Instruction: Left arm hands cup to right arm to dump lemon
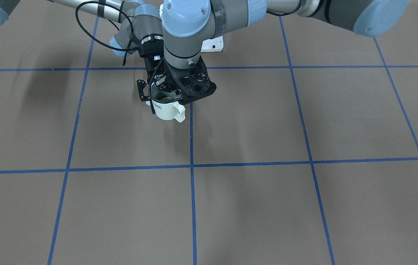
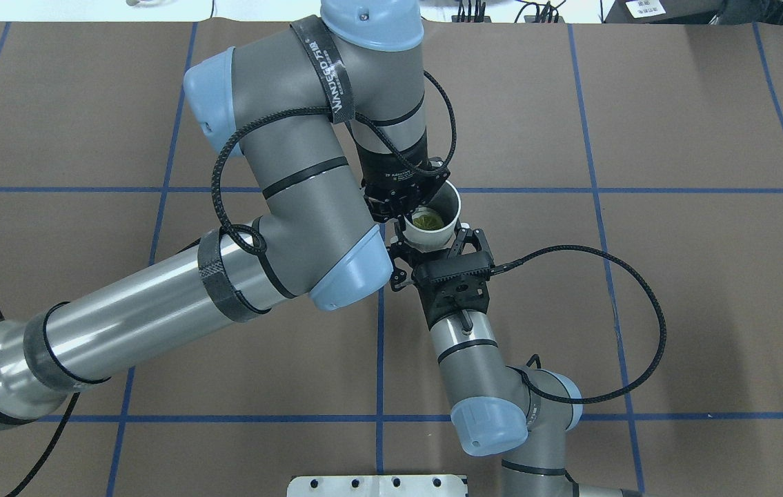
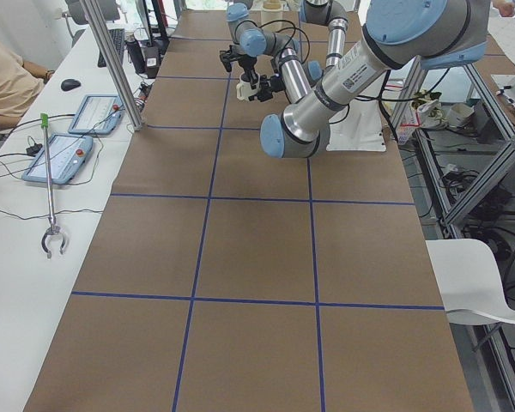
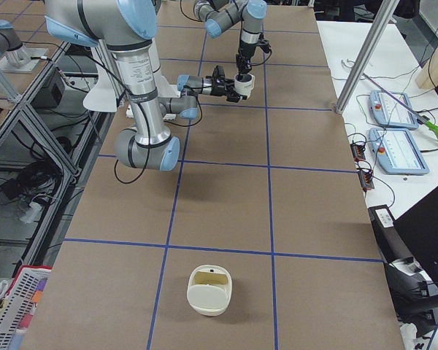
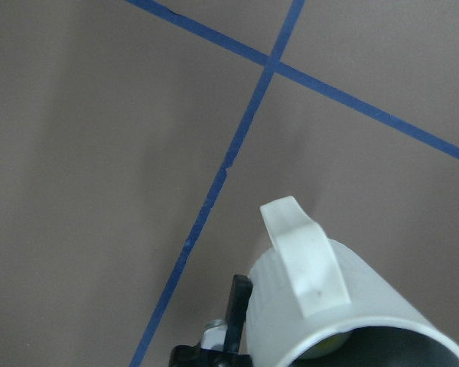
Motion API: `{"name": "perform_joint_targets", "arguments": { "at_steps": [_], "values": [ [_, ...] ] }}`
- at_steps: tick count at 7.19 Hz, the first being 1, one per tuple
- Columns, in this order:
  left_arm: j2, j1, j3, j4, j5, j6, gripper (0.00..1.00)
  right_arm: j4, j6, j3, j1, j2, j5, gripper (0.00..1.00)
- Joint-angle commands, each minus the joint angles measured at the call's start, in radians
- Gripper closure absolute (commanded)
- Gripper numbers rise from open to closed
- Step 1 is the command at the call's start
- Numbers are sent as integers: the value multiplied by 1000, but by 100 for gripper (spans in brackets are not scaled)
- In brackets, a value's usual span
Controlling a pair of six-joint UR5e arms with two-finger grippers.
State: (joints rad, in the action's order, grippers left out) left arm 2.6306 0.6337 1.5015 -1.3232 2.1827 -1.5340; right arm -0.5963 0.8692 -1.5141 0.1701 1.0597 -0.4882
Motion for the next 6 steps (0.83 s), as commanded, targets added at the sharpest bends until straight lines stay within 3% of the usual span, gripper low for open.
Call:
{"name": "perform_joint_targets", "arguments": {
  "at_steps": [1,2,6],
  "values": [
    [0,-2,-1,-1,0,-2,97,-2,-4,0,0,2,0,73],
    [2,-2,2,-2,-10,-3,1,-2,-6,0,0,2,0,77],
    [0,79,133,4,-1,-8,0,4,-6,0,0,6,5,80]
  ]
}}
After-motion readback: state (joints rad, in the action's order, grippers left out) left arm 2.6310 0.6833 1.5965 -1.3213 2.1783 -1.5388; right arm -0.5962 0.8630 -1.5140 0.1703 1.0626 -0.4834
